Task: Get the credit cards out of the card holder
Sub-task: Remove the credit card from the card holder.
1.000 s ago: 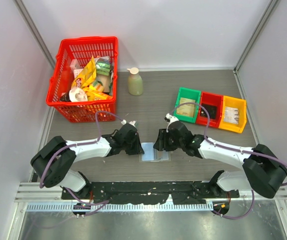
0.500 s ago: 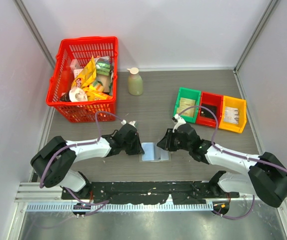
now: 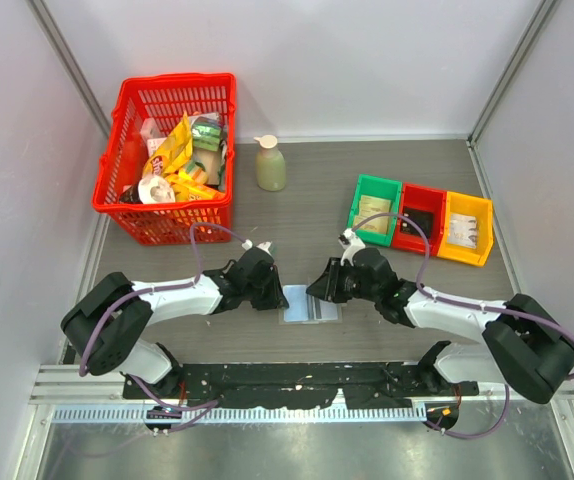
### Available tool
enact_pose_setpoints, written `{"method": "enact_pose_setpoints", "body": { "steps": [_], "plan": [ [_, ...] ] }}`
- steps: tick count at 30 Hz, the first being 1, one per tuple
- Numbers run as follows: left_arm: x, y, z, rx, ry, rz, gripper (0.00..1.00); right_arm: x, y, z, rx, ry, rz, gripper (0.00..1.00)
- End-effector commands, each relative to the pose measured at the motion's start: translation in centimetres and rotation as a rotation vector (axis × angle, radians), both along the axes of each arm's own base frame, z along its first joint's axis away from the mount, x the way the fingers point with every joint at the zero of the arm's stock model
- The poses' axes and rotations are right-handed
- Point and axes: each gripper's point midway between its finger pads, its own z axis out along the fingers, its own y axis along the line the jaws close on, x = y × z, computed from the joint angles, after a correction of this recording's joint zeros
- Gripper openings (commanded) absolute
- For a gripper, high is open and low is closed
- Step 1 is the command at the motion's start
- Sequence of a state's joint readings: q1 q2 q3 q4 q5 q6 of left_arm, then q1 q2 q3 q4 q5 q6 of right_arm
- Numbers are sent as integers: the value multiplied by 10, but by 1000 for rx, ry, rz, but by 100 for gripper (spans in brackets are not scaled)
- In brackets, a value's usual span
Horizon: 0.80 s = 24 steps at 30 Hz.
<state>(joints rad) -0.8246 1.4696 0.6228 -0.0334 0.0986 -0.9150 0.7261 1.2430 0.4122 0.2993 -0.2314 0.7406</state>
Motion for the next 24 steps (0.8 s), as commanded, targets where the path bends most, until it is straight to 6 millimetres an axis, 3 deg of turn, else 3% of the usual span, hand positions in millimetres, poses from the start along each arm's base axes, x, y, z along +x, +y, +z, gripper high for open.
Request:
{"method": "enact_pose_setpoints", "body": {
  "steps": [1,8,14,24],
  "plan": [
    [-3,1,2,-6,-6,0,10,2,14,19,78,-44,43,24],
    [-3,2,1,-5,-5,2,10,4,2,8,19,-30,-4,25],
    [-2,1,2,-8,-6,3,10,-1,7,9,14,-30,49,43],
    [-1,5,6,1,-18,19,10,2,-2,-9,-33,15,-5,42]
  ]
}}
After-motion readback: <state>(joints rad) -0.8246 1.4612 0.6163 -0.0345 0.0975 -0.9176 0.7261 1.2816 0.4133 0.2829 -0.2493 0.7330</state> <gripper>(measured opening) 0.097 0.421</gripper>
